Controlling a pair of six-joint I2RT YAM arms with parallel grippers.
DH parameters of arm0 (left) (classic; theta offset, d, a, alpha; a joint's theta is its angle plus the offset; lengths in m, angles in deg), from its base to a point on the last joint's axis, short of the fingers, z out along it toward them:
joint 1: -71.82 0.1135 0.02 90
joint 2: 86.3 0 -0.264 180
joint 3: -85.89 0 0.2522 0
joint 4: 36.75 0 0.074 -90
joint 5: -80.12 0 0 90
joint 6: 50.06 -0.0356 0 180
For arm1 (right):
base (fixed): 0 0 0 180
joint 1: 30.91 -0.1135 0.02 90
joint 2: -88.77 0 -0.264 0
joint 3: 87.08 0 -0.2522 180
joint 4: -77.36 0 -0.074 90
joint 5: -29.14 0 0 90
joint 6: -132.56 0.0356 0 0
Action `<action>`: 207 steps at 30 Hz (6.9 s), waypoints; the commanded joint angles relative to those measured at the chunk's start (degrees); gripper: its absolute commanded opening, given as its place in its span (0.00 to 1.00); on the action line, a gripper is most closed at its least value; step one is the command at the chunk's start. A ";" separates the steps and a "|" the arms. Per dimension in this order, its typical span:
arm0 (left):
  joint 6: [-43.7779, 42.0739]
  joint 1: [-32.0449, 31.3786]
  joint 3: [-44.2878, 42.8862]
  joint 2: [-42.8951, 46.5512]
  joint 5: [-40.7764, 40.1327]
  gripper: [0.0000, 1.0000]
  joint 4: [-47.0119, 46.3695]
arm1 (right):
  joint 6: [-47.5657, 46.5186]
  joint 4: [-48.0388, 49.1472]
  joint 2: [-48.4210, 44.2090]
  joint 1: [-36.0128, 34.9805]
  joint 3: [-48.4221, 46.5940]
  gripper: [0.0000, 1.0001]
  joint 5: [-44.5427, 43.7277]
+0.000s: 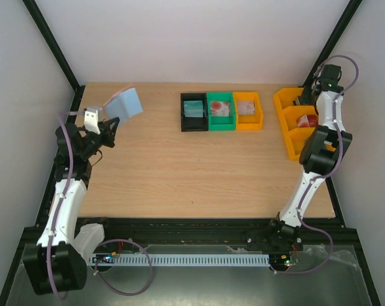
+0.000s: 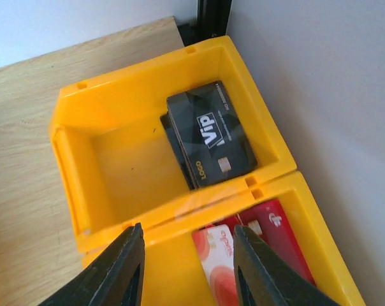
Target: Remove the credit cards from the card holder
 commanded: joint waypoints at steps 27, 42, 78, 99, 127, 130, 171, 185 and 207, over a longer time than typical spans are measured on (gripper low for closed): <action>-4.54 -2.11 -11.15 -12.21 -4.45 0.06 4.95 | -7.31 -4.74 7.03 0.21 1.68 0.36 -13.49; -4.79 -2.10 -12.27 -12.84 -4.48 0.06 6.77 | -8.15 -3.34 10.09 0.13 0.12 0.36 -4.10; -6.22 -2.19 -11.90 -12.58 -3.60 0.06 5.80 | -8.74 -3.89 4.68 -1.47 2.00 0.02 -0.86; -1.40 -5.64 -9.73 -16.25 3.01 0.06 -12.75 | -5.57 -3.67 -15.39 -8.44 7.78 0.02 29.47; -0.19 -10.41 -19.31 -35.54 15.53 0.02 15.53 | -0.16 0.61 -9.08 -33.59 2.79 0.02 46.05; -0.90 -10.73 -23.67 -44.20 8.46 0.02 25.90 | 0.54 0.22 -9.52 -34.24 2.70 0.02 46.30; -61.27 -18.25 -46.53 -43.26 25.28 0.26 50.06 | -22.18 -8.22 -10.70 -51.65 -3.22 0.02 44.86; 2.76 -14.98 -36.58 -39.03 29.11 0.02 -7.64 | 21.43 42.72 -17.20 -43.39 16.46 0.99 52.38; 31.07 -17.81 -31.39 -40.43 25.78 0.02 -40.36 | 55.91 82.26 -15.36 -43.18 27.03 0.02 54.12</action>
